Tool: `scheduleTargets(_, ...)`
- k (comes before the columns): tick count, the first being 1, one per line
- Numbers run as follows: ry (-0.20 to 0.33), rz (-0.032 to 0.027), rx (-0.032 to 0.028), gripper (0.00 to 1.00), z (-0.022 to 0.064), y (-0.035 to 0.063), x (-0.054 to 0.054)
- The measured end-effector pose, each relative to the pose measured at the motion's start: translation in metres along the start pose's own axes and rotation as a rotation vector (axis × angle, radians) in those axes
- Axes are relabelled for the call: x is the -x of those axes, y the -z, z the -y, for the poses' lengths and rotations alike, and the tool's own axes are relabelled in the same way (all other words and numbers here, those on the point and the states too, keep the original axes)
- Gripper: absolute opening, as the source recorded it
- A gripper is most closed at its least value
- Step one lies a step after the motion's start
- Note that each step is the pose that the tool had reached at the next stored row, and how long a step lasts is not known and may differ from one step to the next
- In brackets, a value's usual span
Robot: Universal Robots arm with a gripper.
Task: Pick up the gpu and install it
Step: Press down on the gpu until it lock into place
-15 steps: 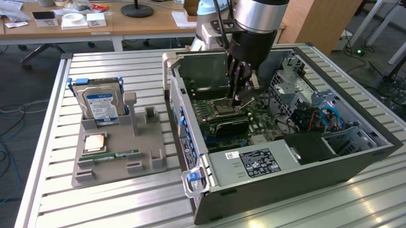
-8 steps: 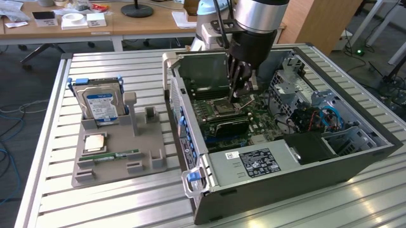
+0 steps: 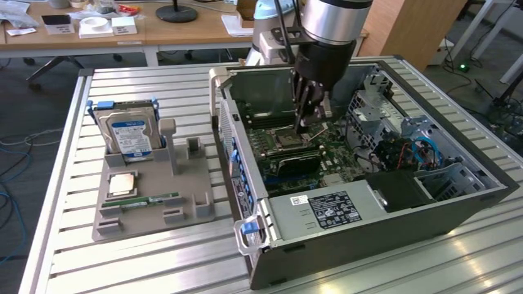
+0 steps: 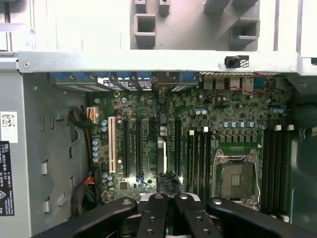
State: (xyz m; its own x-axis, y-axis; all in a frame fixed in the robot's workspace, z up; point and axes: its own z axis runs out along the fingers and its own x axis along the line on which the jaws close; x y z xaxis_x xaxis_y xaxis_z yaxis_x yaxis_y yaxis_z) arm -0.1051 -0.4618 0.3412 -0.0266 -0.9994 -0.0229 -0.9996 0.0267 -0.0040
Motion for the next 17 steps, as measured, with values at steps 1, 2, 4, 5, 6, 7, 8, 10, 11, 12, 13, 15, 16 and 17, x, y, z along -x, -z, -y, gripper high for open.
scheduleTargets(1,0.000,0.0000,0.0000,0.11,0.0000,-0.0018,0.000)
scheduleTargets(2,0.000,0.0001,-0.0001,0.11,0.0000,-0.0036,0.000)
scheduleTargets(4,0.000,0.0000,0.0000,0.11,0.0000,-0.0072,0.000)
scheduleTargets(5,0.000,0.0000,0.0000,0.11,0.0000,-0.0091,0.000)
scheduleTargets(6,0.000,0.0000,0.0000,0.11,0.0000,-0.0109,0.000)
scheduleTargets(7,0.000,-0.0001,0.0000,0.11,0.0000,-0.0127,0.000)
scheduleTargets(8,0.000,0.0000,0.0000,0.11,0.0003,-0.0146,0.000)
scheduleTargets(10,0.000,0.0000,0.0000,0.11,0.0029,-0.0177,0.000)
scheduleTargets(11,0.000,0.0000,0.0000,0.11,0.0044,-0.0190,0.000)
scheduleTargets(12,0.000,0.0000,0.0000,0.11,0.0053,-0.0200,0.000)
scheduleTargets(13,0.000,0.0000,0.0000,0.11,0.0059,-0.0209,0.000)
scheduleTargets(15,0.000,-0.0001,0.0001,0.11,0.0060,-0.0240,0.000)
scheduleTargets(16,0.000,-0.0002,0.0001,0.11,0.0061,-0.0257,0.001)
scheduleTargets(17,0.000,-0.0003,0.0001,0.11,0.0061,-0.0271,0.002)
